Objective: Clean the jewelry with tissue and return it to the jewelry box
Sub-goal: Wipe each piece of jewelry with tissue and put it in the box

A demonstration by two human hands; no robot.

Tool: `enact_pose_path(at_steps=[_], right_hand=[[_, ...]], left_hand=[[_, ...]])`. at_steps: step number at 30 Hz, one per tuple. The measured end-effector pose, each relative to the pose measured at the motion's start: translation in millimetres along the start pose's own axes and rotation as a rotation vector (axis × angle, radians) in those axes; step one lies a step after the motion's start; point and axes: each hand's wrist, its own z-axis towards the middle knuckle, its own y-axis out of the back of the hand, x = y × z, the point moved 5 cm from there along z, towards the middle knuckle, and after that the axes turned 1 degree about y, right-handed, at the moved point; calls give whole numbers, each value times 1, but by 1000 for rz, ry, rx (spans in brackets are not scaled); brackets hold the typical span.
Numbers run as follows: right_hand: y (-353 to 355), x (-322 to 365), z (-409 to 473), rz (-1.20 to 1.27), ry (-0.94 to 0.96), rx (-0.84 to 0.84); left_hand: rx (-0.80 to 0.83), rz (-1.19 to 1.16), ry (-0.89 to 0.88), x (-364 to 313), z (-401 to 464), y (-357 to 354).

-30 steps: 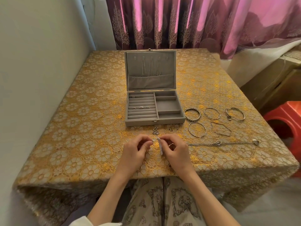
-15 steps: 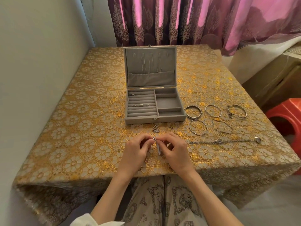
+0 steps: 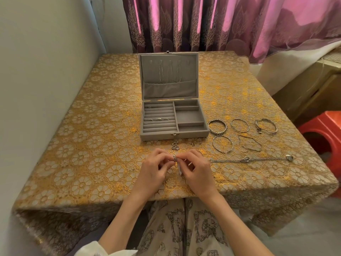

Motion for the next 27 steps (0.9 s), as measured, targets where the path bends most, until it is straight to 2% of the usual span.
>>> enact_pose_path(at_steps=[6, 13, 22, 27], right_hand=[[-2, 4, -3, -18, 74, 18], [-1, -5, 0, -20, -35, -8], [-3, 7, -5, -77, 152, -23], [-7, 14, -9, -118, 230, 48]], left_hand=[[-15, 26, 16, 2, 1, 1], [64, 0, -4, 0, -1, 0], [90, -27, 116, 4, 2, 1], [127, -47, 175, 3, 3, 2]])
